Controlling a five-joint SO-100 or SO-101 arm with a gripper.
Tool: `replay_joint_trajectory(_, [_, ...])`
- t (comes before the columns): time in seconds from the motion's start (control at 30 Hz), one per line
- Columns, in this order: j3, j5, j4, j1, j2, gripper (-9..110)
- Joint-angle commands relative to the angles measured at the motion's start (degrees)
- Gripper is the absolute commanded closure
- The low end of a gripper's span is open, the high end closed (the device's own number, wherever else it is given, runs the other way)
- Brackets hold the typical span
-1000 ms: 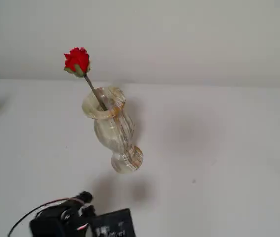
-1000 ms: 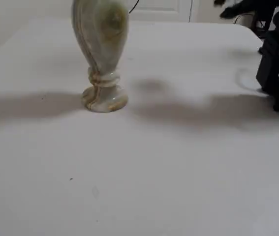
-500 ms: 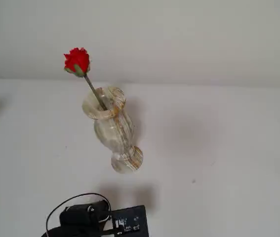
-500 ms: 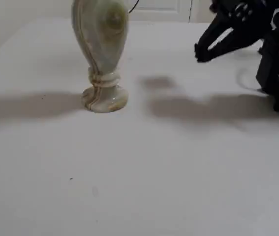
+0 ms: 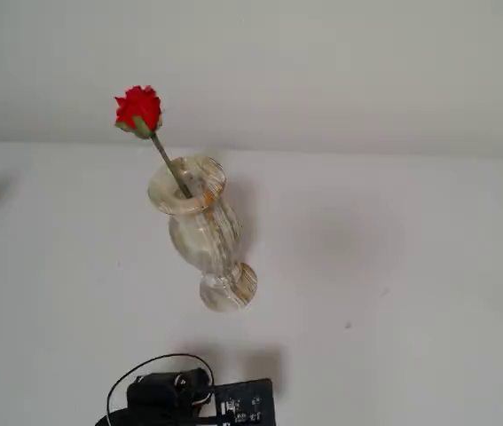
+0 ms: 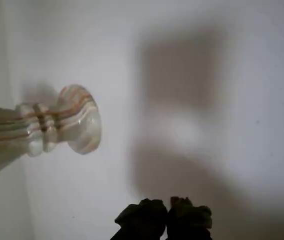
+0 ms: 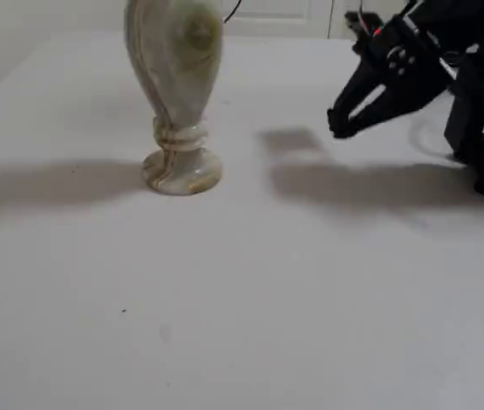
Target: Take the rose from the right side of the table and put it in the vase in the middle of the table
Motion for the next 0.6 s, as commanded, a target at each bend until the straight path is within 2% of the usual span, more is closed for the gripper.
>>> replay_joint_trajectory(0.0, [-0.26,1.41,-1.23,1.14,0.53,101])
replay_joint_trajectory(0.3, [0.0,15.29,-0.88,13.18,0.35,101])
replay_joint_trajectory(0.57, [0.0,8.7,-1.41,7.12,0.44,101])
